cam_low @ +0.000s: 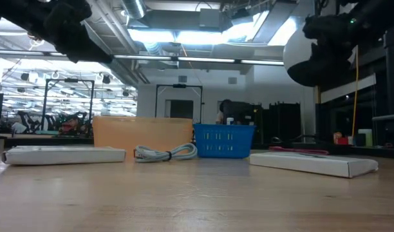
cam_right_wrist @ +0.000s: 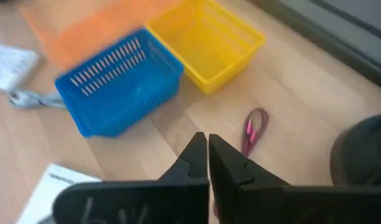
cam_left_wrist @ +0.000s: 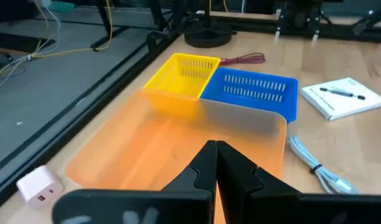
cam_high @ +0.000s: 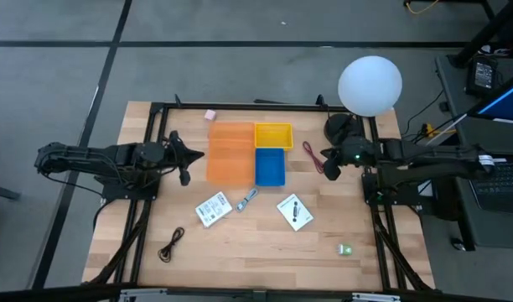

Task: Pick and place items into bin
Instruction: Put the red charger cable into the orange bin

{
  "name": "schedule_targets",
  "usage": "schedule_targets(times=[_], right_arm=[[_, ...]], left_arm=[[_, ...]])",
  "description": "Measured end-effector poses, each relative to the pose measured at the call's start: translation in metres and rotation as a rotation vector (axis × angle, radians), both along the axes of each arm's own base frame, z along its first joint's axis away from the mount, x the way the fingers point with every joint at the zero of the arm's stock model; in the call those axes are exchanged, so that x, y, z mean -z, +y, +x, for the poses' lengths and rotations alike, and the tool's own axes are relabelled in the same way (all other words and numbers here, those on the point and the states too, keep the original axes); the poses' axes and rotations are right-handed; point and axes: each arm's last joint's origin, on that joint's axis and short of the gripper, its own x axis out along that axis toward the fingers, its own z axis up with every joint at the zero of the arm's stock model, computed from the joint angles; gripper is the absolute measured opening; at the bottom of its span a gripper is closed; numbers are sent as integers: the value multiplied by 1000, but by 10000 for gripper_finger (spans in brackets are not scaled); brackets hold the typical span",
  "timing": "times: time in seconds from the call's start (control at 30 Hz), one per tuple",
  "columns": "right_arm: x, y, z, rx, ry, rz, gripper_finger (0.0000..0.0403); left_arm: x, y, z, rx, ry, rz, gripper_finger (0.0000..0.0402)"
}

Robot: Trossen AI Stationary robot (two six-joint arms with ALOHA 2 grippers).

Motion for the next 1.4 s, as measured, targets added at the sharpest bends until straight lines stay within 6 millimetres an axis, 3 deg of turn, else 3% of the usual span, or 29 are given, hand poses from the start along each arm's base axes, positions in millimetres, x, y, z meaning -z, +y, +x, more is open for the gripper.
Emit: schedule_targets(times=[0.37, 0.77, 1.0, 1.4], right_arm=[[22, -1, 14, 90, 140, 84, 18], [46, -8, 30, 146, 272, 108, 136], [62, -17, 39, 187, 345, 125, 181], [93, -31, 57, 212, 439, 130, 196]], left_arm=[[-1, 2, -1, -68, 16, 78, 4], [-2, 3, -1, -103, 2, 75, 4], [-2, 3, -1, -103, 3, 75, 4], [-1, 3, -1, -111, -2, 58, 4]])
